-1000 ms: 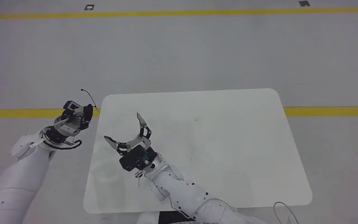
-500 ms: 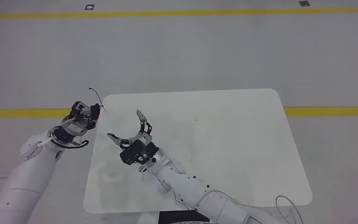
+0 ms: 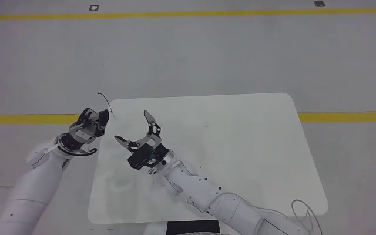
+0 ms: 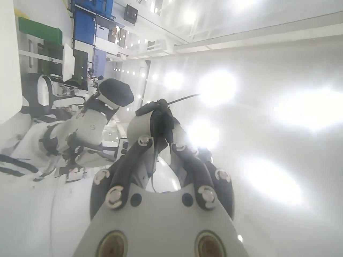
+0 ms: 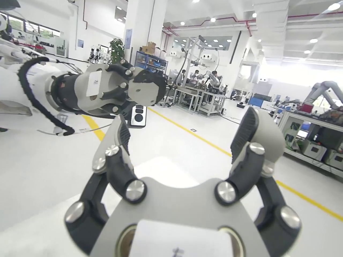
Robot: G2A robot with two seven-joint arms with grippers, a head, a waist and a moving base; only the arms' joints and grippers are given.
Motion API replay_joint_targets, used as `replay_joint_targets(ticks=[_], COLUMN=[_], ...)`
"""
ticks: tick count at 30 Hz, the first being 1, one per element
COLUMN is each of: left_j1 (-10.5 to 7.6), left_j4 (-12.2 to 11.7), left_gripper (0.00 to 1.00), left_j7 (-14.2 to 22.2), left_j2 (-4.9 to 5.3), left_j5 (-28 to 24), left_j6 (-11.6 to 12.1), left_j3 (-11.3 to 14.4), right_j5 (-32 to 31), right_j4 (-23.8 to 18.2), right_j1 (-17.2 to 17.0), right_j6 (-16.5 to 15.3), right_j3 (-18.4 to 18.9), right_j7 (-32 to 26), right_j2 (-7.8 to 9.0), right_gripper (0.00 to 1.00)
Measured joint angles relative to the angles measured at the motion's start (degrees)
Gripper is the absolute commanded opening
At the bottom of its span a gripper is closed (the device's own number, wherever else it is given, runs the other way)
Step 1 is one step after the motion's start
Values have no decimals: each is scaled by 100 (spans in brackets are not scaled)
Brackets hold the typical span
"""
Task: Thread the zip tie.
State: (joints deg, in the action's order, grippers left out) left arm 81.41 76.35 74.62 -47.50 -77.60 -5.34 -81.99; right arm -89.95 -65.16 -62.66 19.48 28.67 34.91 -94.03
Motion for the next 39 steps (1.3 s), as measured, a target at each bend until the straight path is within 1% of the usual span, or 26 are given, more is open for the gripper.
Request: replay_joint_targets(ticks=[1,2,3,6,8,9,10,15,17,18,20,30,31,33,35,37,39], left_j1=[2,3,1,-8,-21,-29,-37,-72,-75,-75,-74,-74,-74,-74,-74,-74,-74], left_j4=[-17,-44,-59,-108,-138,-151,-161,-185,-191,-191,-191,-191,-191,-191,-191,-191,-191], left_gripper=[0,0,0,0,0,0,0,0,0,0,0,0,0,0,0,0,0], left_j7=[22,31,31,26,25,23,25,135,145,145,143,142,142,142,142,142,142], left_j2=[-7,-16,-22,-48,-61,-66,-70,-94,-96,-96,-96,-96,-96,-96,-96,-96,-96], left_j5=[-76,-162,-214,-432,-510,-519,-520,-430,-405,-405,-408,-409,-409,-409,-409,-409,-409], left_j6=[-98,-215,-299,-608,-777,-827,-861,-1016,-1019,-1018,-1017,-1017,-1017,-1017,-1017,-1017,-1017], left_j3=[1,2,4,27,35,36,36,77,79,79,78,78,78,78,78,78,78], right_j5=[0,0,0,0,0,0,0,0,0,0,0,0,0,0,0,0,0], right_j4=[38,83,110,189,201,196,190,162,152,151,149,178,186,207,223,236,251], right_j1=[72,168,237,457,554,578,598,725,778,797,835,865,870,884,891,896,908], right_j6=[0,0,0,0,0,0,0,0,0,0,0,0,0,0,0,0,0], right_j3=[-42,-95,-134,-269,-340,-362,-379,-480,-534,-556,-608,-697,-702,-713,-719,-725,-745], right_j7=[-9,-30,-41,-93,-135,-153,-174,-262,-302,-325,-368,-399,-398,-399,-401,-401,-405], right_j2=[9,22,30,59,75,80,85,102,104,105,105,57,51,37,25,15,2], right_gripper=[100,94,85,69,61,57,50,43,42,40,40,31,28,25,16,14,14])
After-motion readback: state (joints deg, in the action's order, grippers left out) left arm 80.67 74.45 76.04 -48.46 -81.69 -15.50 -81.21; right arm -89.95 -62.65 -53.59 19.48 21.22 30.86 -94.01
